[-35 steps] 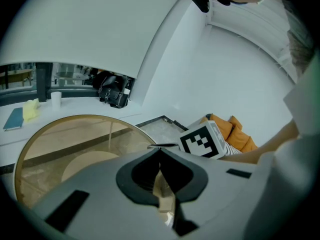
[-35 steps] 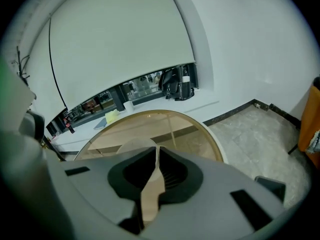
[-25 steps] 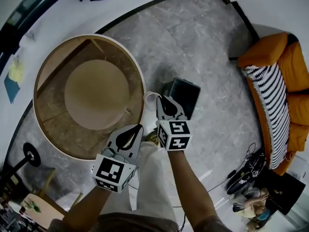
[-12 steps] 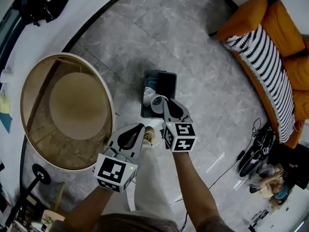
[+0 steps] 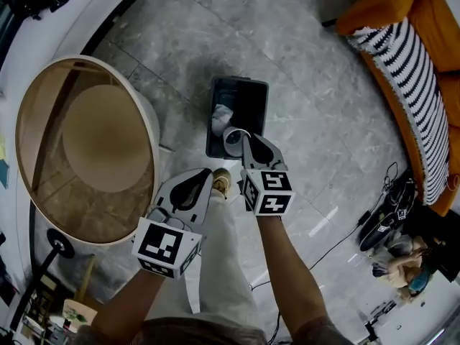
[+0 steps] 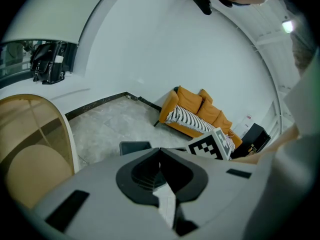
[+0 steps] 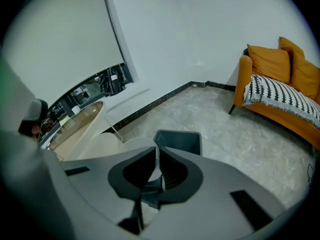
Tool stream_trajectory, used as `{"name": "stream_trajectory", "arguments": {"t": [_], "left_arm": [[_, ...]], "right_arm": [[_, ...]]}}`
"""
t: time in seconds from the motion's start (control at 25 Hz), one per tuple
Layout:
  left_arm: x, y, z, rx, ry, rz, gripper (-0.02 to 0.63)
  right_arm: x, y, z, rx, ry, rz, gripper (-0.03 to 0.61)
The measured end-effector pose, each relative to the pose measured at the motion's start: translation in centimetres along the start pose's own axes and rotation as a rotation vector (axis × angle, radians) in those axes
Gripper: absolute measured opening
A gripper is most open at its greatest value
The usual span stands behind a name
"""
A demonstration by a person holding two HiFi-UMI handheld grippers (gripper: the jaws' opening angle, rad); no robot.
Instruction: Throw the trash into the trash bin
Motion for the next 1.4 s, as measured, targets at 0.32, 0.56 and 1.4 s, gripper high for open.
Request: {"name": "stream_trajectory", "arguments": {"t": [0.32, 0.56, 1.4], "left_arm": [[-0.8, 0.1, 0.7, 0.022, -0.022, 0.021, 0.018], [-0.5, 0.0, 1.1, 0.018, -0.028, 0.021, 0.018], [0.2, -2.2, 0.9, 0.014, -0.029, -0.005, 0.018]], "right_arm": [[-1.5, 1.0, 0.0, 0.016, -0.002, 0.032, 0.04], [-1.4, 1.1, 0.0, 0.013, -0.004, 0.031, 0.041], [-0.8, -0.2, 1.2, -0.004, -0.007, 0.017, 0.127]]}}
Point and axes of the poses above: the fingertips, and each gripper's own axes: y forward along the fingers, z to its left, x out of its top, the point moved 8 cm from there along -y, backward along the fingers, and after that the axes turned 7 degrees about -x, right-handed, at the moved point
